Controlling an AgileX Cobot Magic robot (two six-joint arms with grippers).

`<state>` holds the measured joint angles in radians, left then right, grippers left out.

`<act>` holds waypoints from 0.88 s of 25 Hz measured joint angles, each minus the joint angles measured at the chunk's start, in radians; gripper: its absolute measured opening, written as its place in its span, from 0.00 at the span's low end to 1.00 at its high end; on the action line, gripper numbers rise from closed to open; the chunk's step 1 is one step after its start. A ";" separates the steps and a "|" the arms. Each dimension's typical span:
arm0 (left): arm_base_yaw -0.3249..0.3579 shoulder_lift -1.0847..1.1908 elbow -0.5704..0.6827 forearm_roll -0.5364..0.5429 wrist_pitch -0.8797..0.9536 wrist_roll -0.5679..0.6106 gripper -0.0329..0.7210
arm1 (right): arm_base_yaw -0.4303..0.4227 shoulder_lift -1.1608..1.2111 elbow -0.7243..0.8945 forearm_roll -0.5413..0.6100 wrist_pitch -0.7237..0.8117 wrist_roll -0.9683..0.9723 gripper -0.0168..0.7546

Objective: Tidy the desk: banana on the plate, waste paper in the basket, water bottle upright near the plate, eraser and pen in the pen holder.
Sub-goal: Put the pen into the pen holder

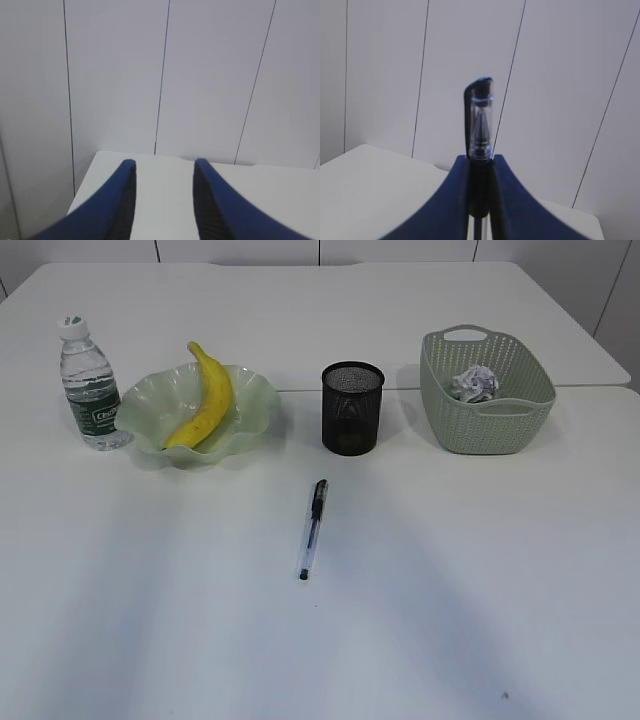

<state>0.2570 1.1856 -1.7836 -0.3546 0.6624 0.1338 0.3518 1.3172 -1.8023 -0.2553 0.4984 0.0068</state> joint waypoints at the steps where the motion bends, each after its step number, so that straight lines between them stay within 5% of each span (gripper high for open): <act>1: 0.000 0.000 0.000 -0.002 0.000 0.000 0.39 | 0.000 -0.015 0.038 0.000 -0.022 0.000 0.10; 13: 0.000 0.000 0.000 -0.015 0.041 0.000 0.39 | 0.000 -0.040 0.432 0.000 -0.354 0.000 0.10; 22: 0.000 0.000 0.000 -0.021 0.041 0.006 0.39 | 0.000 0.082 0.477 0.002 -0.476 0.011 0.10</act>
<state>0.2570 1.1856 -1.7836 -0.3757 0.7038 0.1395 0.3518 1.3993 -1.3257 -0.2537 0.0227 0.0182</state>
